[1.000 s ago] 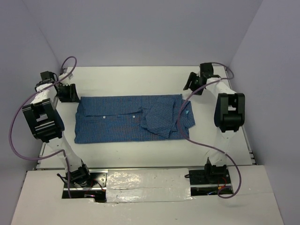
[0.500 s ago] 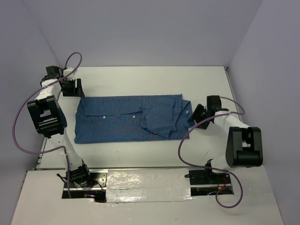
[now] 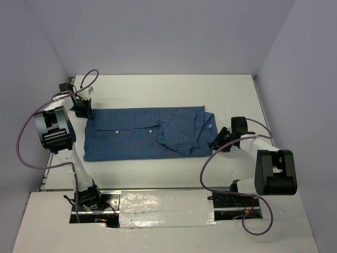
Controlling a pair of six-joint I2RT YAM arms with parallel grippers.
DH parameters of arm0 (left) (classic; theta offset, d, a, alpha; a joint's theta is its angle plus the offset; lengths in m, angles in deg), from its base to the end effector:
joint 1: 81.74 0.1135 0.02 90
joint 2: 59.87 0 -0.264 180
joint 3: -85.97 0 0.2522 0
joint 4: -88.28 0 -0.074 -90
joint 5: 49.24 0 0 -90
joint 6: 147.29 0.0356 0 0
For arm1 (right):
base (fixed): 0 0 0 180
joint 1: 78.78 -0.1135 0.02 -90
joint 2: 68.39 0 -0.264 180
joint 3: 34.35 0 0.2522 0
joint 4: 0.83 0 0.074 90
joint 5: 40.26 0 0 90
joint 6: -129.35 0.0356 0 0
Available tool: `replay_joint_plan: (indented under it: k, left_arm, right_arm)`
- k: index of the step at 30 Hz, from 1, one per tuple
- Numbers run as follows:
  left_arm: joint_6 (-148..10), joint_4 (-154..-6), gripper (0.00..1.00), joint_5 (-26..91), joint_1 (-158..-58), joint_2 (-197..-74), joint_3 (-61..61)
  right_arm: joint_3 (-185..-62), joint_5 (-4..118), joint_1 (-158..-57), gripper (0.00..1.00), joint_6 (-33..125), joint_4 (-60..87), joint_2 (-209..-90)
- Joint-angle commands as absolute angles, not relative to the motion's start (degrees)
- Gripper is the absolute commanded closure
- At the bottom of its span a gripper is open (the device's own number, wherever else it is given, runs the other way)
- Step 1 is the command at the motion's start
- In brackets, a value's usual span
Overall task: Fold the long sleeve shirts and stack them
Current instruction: Fold the shirt
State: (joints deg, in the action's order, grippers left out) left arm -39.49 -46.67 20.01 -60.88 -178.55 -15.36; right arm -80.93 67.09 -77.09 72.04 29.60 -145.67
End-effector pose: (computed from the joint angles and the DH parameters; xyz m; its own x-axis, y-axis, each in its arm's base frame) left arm 0.4130 0.1439 0.1748 -0.8434 -0.0155 -0.5371 0.0821 0.9841 -0.1573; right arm 0.2311 0.0038 0.1477 -0.7992 0.5393 -0.2653 0.3753 0.7926 0.4806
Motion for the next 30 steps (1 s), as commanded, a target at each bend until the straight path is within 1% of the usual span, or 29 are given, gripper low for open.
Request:
replay_joint_plan:
  k: [1,2,3,5,6,11,13,15,16,17,18,20,21,23,24,25,26,28,29,30]
  left_arm:
    - [-37.9,-47.5,1.0,19.4,-60.6,-176.6,-14.4]
    - [-38.0,-47.5,1.0,19.2,-60.4,-176.4,-14.0]
    - [-37.9,-47.5,1.0,19.1,-60.3,-176.2,-13.4]
    - [-37.7,-46.8,1.0,18.7,-59.8,-175.9,-13.2]
    - [-37.6,-46.4,1.0,18.5,-59.5,-175.7,-13.2]
    - [-35.1,-43.3,1.0,18.0,-57.7,-174.0,-10.8]
    - [-32.2,-42.6,1.0,17.6,-57.7,-171.9,-8.7]
    - [-30.1,-41.1,0.94,16.9,-57.7,-169.8,-5.7]
    - [-27.8,-40.3,0.93,16.3,-57.7,-169.1,-4.7]
    - [-26.5,-39.4,0.9,15.9,-57.8,-168.6,-3.0]
    - [-23.7,-37.0,0.89,15.5,-57.8,-167.5,-2.2]
    - [-21.3,-35.2,0.88,15.3,-58.2,-166.2,0.9]
    - [-18.8,-33.9,0.88,15.4,-58.4,-164.8,2.1]
    - [-16.1,-32.7,0.85,16.4,-59.9,-163.3,6.2]
    - [-13.5,-32.2,0.84,16.6,-60.6,-161.4,7.3]
    - [-12.1,-31.4,0.82,16.6,-61.5,-160.3,8.7]
    - [-10.5,-31.1,0.8,15.5,-61.7,-158.1,10.7]
    - [-8.8,-29.1,0.77,14.1,-61.8,-156.1,12.0]
    - [-8.0,-27.8,0.72,12.8,-61.7,-154.5,12.2]
    - [-5.8,-26.6,0.69,12.5,-61.8,-153.7,12.4]
  right_arm:
    - [-79.8,67.8,-77.6,0.66,72.6,27.0,-147.2]
    - [-80.8,67.7,-77.6,0.71,72.6,26.7,-147.8]
    - [-81.7,67.7,-77.6,0.81,72.4,26.1,-148.7]
    - [-84.8,67.1,-77.6,0.92,71.7,26.1,-151.9]
    - [-86.2,66.4,-77.6,1.0,71.3,26.3,-153.1]
    - [-99.7,61.6,-77.4,1.0,67.8,29.1,-163.6]
    - [-107.8,61.3,-77.3,1.0,66.6,30.5,-169.5]
    - [-113.7,61.4,-77.3,1.0,66.1,32.9,-173.7]
    - [-120.2,61.6,-77.4,1.0,65.6,33.9,-178.0]
    - [-123.5,62.2,-77.3,1.0,65.4,36.2,-180.1]
    - [-130.6,62.7,-77.4,1.0,64.8,37.3,-184.6]
    - [-137.7,64.2,-77.6,1.0,64.5,40.6,-189.0]
    - [-144.4,64.7,-77.7,0.99,64.3,41.6,-193.1]
    - [-150.5,66.4,-77.8,0.92,64.5,43.7,-197.0]
    - [-156.0,66.6,-77.9,0.9,65.0,44.1,-200.5]
    - [-158.7,66.7,-77.9,0.89,65.2,44.7,-202.1]
    - [-163.8,65.8,-77.8,0.82,65.3,46.2,-204.8]
    - [-168.8,64.3,-77.8,0.7,64.9,48.3,-207.0]
    - [-170.9,63.7,-77.8,0.57,64.5,50.0,-208.5]
    - [-174.5,63.5,-77.6,0.53,63.9,50.6,-208.8]
